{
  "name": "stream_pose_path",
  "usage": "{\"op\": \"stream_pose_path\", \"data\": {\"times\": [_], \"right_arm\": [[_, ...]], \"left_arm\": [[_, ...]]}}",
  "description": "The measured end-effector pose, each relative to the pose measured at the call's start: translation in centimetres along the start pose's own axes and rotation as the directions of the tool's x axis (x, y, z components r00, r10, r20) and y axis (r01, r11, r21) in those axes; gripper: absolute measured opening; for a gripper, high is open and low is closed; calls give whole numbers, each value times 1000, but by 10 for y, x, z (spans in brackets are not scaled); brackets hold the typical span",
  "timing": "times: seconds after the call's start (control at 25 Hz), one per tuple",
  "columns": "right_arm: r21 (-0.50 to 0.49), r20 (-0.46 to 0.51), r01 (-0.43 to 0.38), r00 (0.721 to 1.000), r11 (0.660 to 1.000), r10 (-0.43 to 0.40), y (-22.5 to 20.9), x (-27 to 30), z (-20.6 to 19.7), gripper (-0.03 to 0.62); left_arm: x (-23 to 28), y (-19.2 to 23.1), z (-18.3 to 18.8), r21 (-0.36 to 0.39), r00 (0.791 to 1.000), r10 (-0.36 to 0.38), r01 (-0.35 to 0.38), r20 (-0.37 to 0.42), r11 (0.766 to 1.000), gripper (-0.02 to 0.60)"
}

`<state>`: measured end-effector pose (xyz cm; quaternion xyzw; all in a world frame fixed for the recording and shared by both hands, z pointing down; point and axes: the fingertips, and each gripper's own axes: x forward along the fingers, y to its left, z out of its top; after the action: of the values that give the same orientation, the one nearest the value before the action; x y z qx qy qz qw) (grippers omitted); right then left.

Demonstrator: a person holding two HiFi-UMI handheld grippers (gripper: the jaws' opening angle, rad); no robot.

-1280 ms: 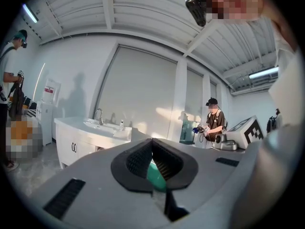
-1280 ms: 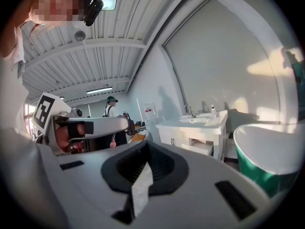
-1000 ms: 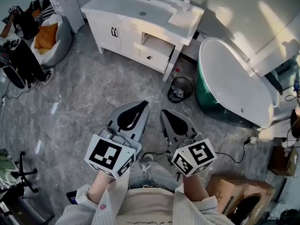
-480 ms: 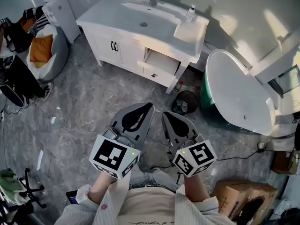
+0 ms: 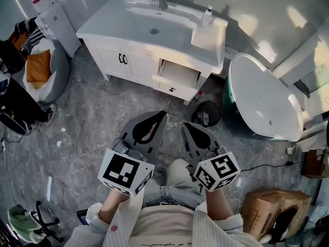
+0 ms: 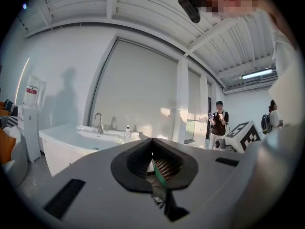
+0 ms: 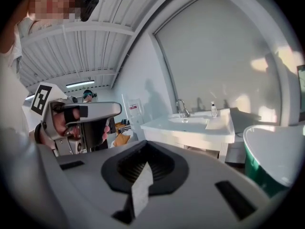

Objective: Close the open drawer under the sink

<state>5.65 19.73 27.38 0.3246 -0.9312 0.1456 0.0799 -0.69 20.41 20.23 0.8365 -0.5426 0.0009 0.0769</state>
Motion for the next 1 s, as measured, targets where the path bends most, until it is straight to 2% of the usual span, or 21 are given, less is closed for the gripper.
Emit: {"op": "stream_pose_path", "data": {"times": [0.28,0.56,0.72,1.0], "right_arm": [[25,-45,25,999,999,-24,-7,15,-10,9],[50,-62,13,998,999,-10,-26,52,-11,9],[57,-60,12,998,998,-9,-47,85,-4,9],[68,-66,29,998,997,-24,-93,145,29,9]], "left_arm": [[5,23,-19,-53,999,8,-10,-39,999,17],[27,57,-24,-58,998,35,-38,-56,998,16],[57,83,-24,-50,997,39,-43,-65,998,17],[125,130,-3,-46,997,13,-17,-75,999,16]]}}
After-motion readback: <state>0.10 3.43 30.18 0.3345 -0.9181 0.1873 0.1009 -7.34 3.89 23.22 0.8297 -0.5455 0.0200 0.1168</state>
